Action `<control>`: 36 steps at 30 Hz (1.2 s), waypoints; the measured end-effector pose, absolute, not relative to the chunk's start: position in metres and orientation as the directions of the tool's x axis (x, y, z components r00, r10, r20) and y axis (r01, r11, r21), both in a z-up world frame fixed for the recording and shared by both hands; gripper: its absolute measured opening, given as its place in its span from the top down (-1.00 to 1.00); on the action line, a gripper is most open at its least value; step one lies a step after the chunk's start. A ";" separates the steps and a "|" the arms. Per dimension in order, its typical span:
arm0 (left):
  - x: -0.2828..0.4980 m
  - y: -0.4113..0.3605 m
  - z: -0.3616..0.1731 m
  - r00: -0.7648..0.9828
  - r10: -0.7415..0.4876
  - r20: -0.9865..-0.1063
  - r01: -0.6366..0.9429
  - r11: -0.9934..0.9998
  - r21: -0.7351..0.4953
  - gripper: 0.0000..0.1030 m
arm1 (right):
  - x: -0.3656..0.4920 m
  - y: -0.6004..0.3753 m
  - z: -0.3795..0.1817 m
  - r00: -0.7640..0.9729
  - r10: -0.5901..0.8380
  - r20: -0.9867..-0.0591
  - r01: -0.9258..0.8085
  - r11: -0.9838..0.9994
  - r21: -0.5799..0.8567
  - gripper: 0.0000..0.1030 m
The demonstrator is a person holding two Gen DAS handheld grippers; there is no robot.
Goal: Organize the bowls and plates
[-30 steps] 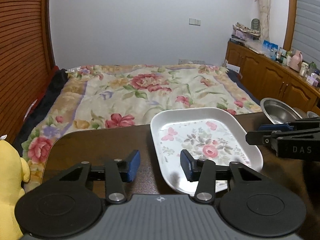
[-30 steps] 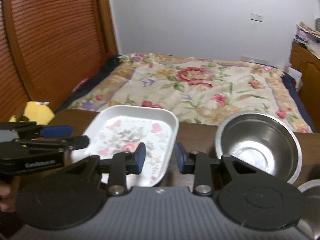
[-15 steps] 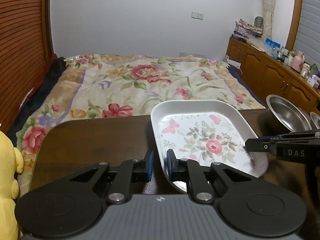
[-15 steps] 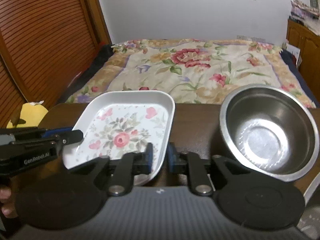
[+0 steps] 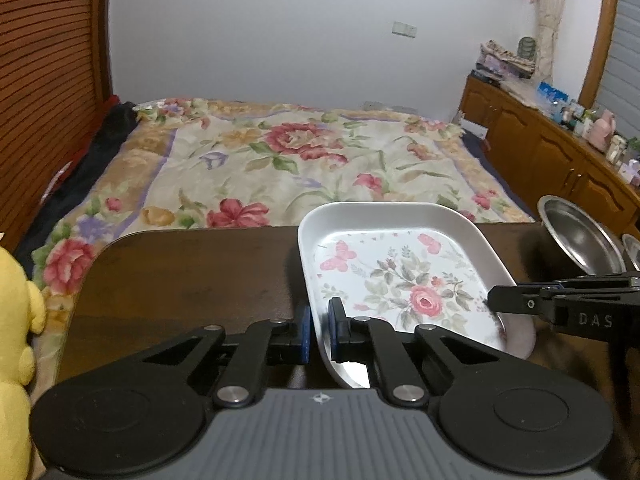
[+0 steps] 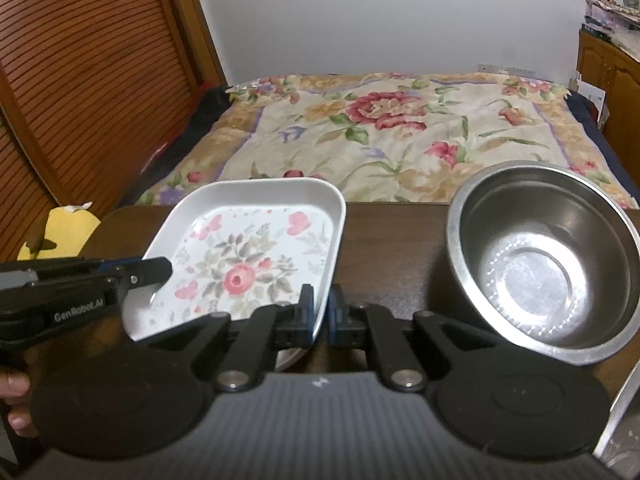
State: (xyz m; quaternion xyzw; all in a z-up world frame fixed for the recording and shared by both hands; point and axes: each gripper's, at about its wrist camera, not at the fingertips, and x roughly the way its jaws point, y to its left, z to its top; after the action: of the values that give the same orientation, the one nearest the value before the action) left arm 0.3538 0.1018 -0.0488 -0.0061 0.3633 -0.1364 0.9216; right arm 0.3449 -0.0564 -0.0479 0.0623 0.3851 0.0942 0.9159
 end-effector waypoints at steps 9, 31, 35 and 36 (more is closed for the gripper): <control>0.322 0.109 -0.022 0.718 -0.244 -0.652 0.248 0.965 -0.089 0.81 | 0.330 -0.053 -0.037 0.673 0.293 -0.679 -0.188 0.956 0.225 0.83; 0.231 0.090 0.039 0.794 -0.247 -0.556 0.272 0.961 -0.038 0.79 | 0.260 -0.076 0.023 0.732 0.350 -0.585 -0.254 0.936 0.242 0.83; 0.219 0.086 0.044 0.798 -0.245 -0.551 0.275 0.961 -0.029 0.79 | 0.249 -0.081 0.026 0.735 0.357 -0.576 -0.259 0.933 0.248 0.83; 0.216 0.086 0.046 0.798 -0.245 -0.551 0.277 0.960 -0.026 0.79 | 0.247 -0.082 0.027 0.735 0.360 -0.575 -0.261 0.932 0.251 0.83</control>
State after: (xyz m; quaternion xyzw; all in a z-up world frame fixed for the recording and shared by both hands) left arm 0.2163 0.0861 0.0456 0.0281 0.2864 -0.1378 0.9477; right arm 0.2473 -0.0824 0.0266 0.0768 0.3233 0.1671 0.9282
